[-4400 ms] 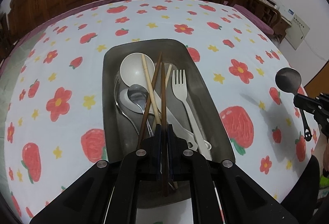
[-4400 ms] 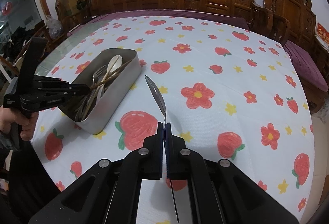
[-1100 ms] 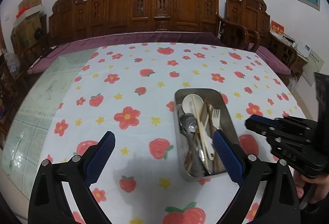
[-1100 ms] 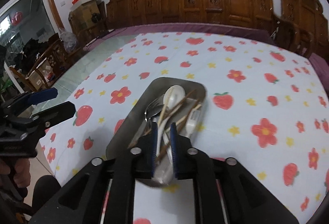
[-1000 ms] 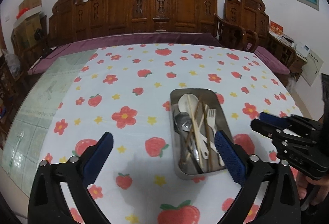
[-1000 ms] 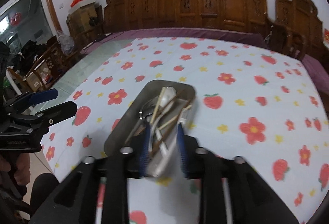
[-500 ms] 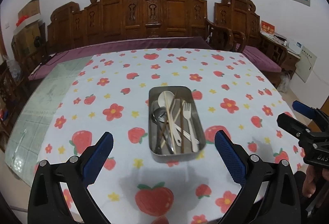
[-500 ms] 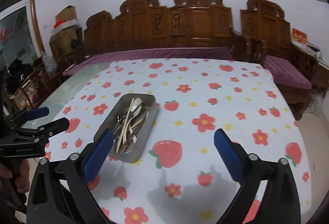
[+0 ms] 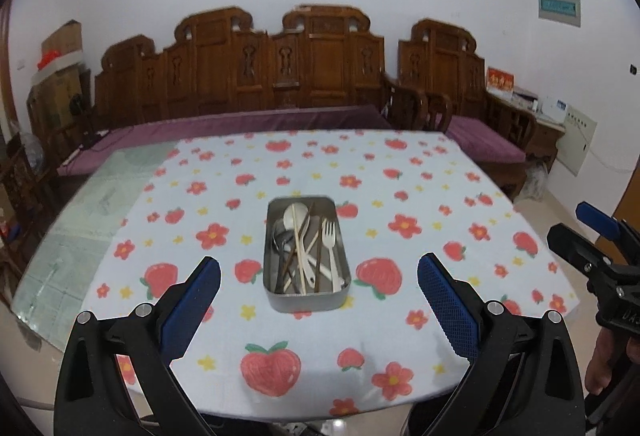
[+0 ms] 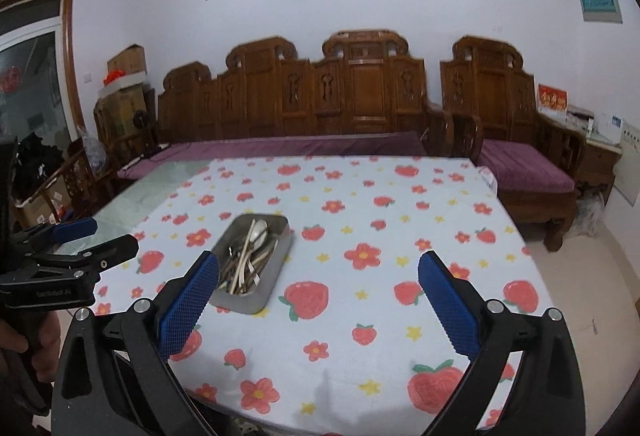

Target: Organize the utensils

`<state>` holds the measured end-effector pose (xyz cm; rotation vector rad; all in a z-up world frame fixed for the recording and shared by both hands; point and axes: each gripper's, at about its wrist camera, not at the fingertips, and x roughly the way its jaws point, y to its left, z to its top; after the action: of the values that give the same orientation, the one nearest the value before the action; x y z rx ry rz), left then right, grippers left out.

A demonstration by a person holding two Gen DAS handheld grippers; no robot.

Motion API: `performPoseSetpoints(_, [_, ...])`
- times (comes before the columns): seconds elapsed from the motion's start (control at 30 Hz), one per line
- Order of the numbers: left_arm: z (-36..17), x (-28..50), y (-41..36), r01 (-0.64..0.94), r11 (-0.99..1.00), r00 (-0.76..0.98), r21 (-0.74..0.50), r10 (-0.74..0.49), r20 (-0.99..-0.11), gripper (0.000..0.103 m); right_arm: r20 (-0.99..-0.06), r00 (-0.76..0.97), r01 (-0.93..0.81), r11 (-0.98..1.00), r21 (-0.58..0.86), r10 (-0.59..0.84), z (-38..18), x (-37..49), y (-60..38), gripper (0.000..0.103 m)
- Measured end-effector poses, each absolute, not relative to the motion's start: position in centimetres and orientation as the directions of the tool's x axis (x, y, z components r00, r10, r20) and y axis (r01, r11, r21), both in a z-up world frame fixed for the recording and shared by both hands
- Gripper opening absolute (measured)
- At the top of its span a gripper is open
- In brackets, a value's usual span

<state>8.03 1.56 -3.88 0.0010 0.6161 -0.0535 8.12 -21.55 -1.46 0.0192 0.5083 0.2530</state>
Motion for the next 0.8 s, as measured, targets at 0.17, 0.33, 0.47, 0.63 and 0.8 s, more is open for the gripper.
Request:
performPoseSetpoints(0.17, [-0.9, 6.1, 1.2, 0.047, 0.999, 0.847, -0.021, -0.051, -0.529, 0.095, -0.418, 0.875, -0.237, 0.969, 0.069, 0.243, 1.5, 6.0, -21.9, 0.1])
performPoseSetpoints(0.33, [1.4, 4.4, 1.0, 0.043, 0.999, 0.876, -0.026, -0.05, -0.479, 0.095, -0.369, 0.897, -0.234, 0.97, 0.07, 0.243, 3.6, 4.3, -22.4, 0.1])
performPoseSetpoints(0.47, [2.5, 3.5, 0.5, 0.042, 0.999, 0.887, -0.021, -0.047, -0.458, 0.095, -0.349, 0.906, -0.231, 0.971, 0.064, 0.239, 4.5, 3.3, -22.5, 0.1])
performPoseSetpoints(0.63, [2.8, 3.0, 0.0, 0.043, 0.999, 0.893, -0.011, -0.043, -0.448, 0.095, -0.339, 0.91, -0.23, 0.971, 0.066, 0.239, 4.9, 2.5, -22.8, 0.1])
performPoseSetpoints(0.8, [2.8, 2.9, 0.0, 0.044, 0.999, 0.892, -0.013, -0.046, -0.449, 0.095, -0.339, 0.91, -0.228, 0.972, 0.066, 0.236, 5.0, 2.3, -22.9, 0.1])
